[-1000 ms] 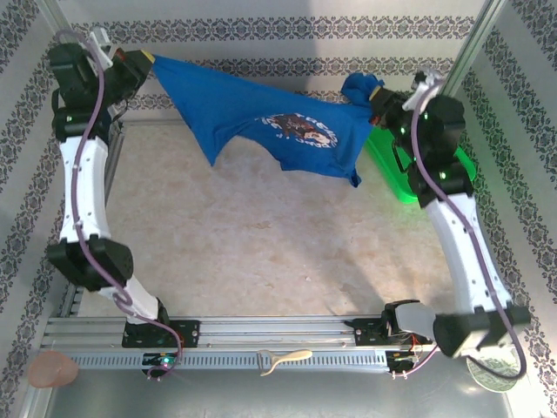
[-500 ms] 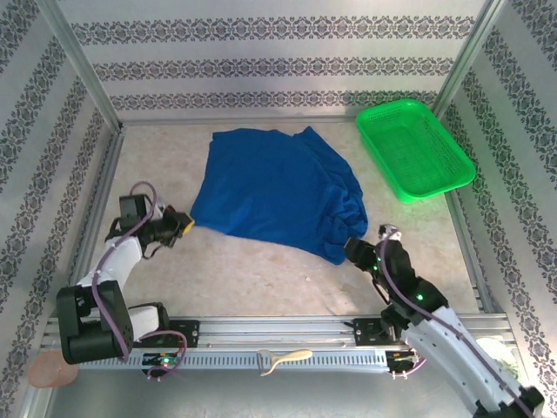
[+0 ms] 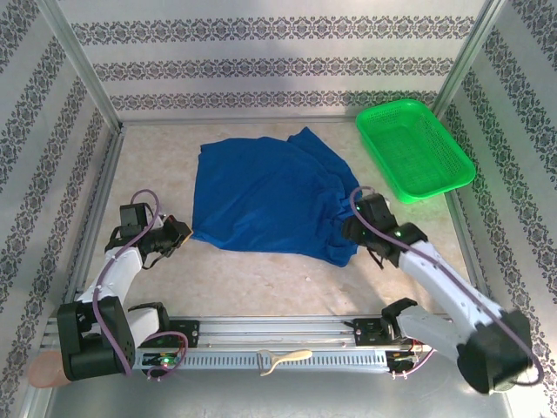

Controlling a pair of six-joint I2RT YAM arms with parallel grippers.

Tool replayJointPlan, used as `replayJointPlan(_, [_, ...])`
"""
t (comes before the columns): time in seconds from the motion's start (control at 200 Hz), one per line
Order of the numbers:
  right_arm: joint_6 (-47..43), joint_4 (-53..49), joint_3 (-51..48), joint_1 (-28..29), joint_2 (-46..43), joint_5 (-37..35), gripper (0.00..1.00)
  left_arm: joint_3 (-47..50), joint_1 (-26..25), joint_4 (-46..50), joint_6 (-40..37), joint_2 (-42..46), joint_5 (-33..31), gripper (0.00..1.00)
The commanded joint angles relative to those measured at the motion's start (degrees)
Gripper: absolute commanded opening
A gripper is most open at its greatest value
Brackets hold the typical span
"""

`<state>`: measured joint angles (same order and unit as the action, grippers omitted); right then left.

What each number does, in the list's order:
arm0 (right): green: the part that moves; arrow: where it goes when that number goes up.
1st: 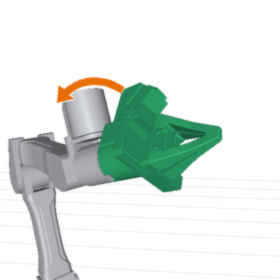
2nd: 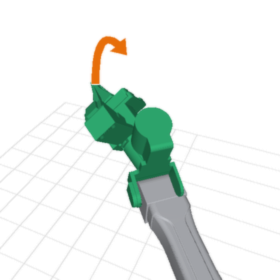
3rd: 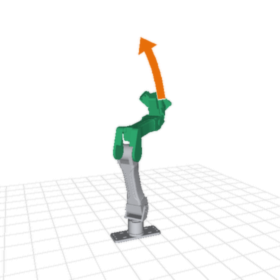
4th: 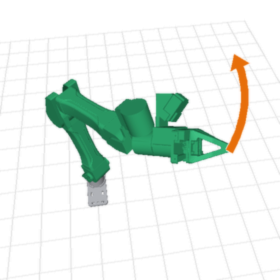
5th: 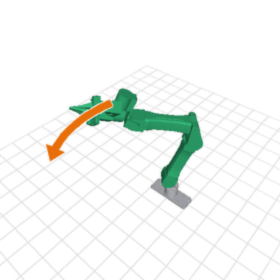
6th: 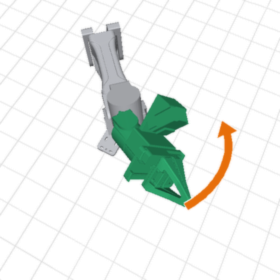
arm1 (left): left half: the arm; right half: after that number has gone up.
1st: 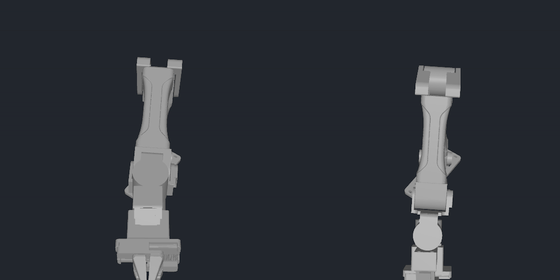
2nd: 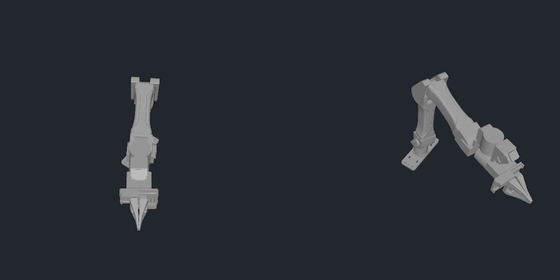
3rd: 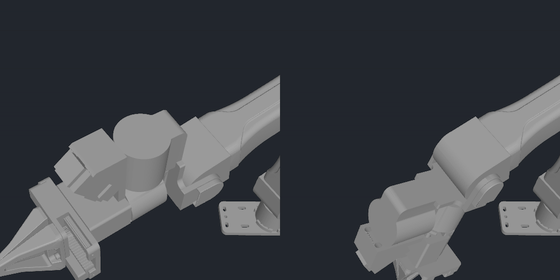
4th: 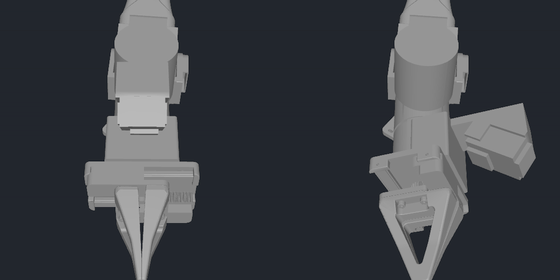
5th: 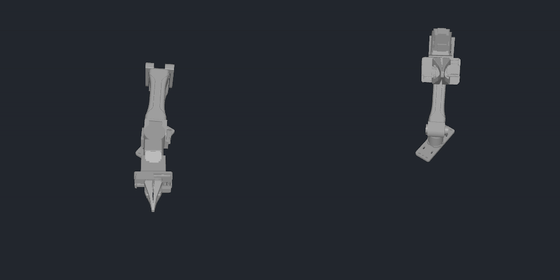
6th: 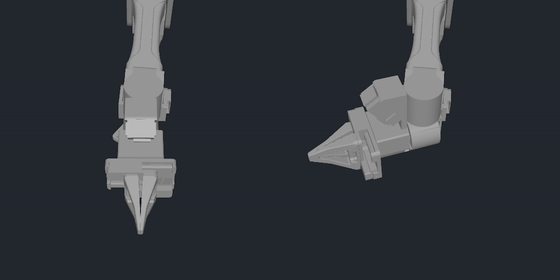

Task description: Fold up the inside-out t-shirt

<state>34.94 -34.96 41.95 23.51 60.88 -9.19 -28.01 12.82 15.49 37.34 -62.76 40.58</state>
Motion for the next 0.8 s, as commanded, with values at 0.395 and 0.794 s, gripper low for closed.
replayJointPlan(0.395, [-9.1,0.9,12.3,2.7,26.4,-0.7,0.63,-1.9,0.1,0.7,-1.8,-0.9,-0.3,0.00])
replayJointPlan(0.794, [-4.1,-5.3,6.6,2.1,-1.2,-6.7,0.00,-3.3,0.1,1.4,-1.0,-0.2,0.2,0.00])
